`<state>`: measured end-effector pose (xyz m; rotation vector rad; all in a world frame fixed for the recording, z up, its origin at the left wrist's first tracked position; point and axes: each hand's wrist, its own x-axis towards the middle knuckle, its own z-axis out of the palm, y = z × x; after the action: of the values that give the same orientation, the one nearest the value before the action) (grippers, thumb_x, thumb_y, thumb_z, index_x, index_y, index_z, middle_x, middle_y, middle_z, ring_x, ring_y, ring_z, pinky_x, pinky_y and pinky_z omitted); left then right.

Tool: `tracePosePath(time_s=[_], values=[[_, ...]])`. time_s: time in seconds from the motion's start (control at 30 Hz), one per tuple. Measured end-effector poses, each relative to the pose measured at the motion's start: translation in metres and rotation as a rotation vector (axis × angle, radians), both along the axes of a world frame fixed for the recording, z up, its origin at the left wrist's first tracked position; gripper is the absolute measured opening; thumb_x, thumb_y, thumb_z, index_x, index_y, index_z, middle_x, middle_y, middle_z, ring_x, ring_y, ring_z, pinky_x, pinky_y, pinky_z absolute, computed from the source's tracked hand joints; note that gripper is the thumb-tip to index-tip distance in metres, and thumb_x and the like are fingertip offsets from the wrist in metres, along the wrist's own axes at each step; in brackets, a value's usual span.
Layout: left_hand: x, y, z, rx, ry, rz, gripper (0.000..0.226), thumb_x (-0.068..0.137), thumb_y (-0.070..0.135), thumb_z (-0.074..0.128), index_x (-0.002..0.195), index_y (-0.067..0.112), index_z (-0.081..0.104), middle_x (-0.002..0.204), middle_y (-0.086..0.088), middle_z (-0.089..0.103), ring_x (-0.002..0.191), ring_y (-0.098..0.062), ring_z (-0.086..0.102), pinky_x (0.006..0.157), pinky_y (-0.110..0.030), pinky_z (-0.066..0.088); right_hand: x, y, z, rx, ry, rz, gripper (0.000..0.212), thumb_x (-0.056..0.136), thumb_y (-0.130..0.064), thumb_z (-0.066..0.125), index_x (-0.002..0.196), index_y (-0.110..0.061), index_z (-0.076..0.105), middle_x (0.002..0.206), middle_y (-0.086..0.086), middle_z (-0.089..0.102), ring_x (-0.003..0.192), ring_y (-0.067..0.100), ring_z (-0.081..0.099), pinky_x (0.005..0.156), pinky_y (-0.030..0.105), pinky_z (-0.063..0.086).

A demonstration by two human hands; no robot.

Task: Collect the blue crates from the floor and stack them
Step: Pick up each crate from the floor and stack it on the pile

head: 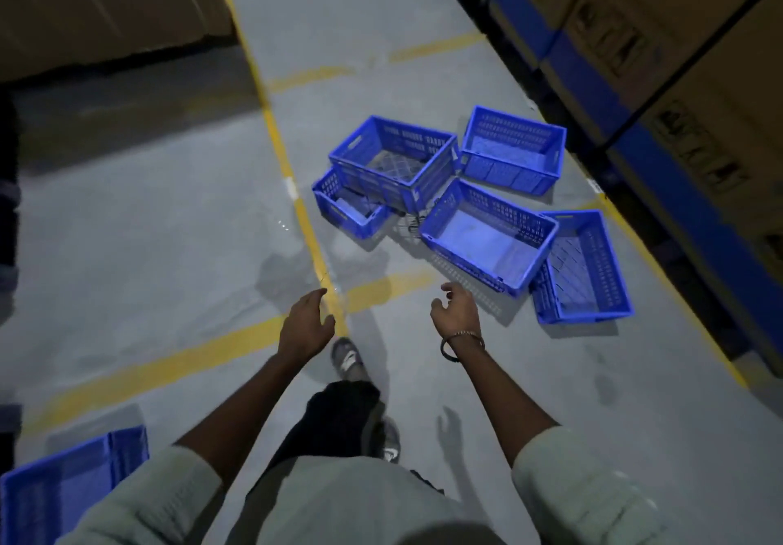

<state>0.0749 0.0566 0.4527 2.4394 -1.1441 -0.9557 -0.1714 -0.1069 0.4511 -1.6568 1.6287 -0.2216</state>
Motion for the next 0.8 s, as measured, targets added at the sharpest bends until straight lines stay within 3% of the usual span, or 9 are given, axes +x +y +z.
tracePosePath(time_s=[0.07, 0.33, 0.57, 0.8], values=[[0.004, -0.029, -0.007, 0.018, -0.005, -0.016, 0.065, 0.094, 0.019, 0.065, 0.154, 0.008, 0.044, 0.154, -0.018, 0.050, 0.141, -0.038, 0.048, 0.111, -0.047, 0.041, -0.007, -0.021, -0.004, 0.018, -0.001, -0.037, 0.034, 0.090, -0.020, 0.059, 0.124, -0.015, 0.058, 0.125, 0.013, 0.057, 0.110, 0.032, 0.061, 0.090, 0.041, 0.052], [0.045, -0.147, -0.039, 0.130, 0.069, -0.064, 0.067, 0.095, 0.018, 0.064, 0.156, 0.007, 0.040, 0.155, -0.020, 0.048, 0.142, -0.038, 0.047, 0.111, -0.046, 0.041, 0.010, -0.132, -0.024, 0.091, 0.021, -0.171, 0.033, 0.091, -0.020, 0.062, 0.123, -0.013, 0.058, 0.124, 0.013, 0.062, 0.112, 0.033, 0.061, 0.091, 0.043, 0.051], [0.088, -0.253, -0.020, 0.059, 0.080, -0.043, 0.062, 0.098, 0.021, 0.062, 0.155, 0.007, 0.040, 0.153, -0.021, 0.051, 0.138, -0.038, 0.050, 0.106, -0.046, 0.044, 0.064, -0.222, -0.008, 0.117, 0.062, -0.136, 0.034, 0.089, -0.016, 0.062, 0.122, -0.011, 0.058, 0.119, 0.019, 0.060, 0.105, 0.040, 0.062, 0.088, 0.045, 0.051], [0.133, -0.330, -0.024, 0.074, 0.103, -0.052, 0.061, 0.100, 0.021, 0.060, 0.155, 0.006, 0.039, 0.155, -0.021, 0.049, 0.138, -0.038, 0.050, 0.107, -0.046, 0.044, 0.131, -0.304, -0.013, 0.147, 0.049, -0.089, 0.038, 0.091, -0.021, 0.062, 0.128, -0.013, 0.055, 0.126, 0.018, 0.060, 0.115, 0.037, 0.060, 0.095, 0.047, 0.050]])
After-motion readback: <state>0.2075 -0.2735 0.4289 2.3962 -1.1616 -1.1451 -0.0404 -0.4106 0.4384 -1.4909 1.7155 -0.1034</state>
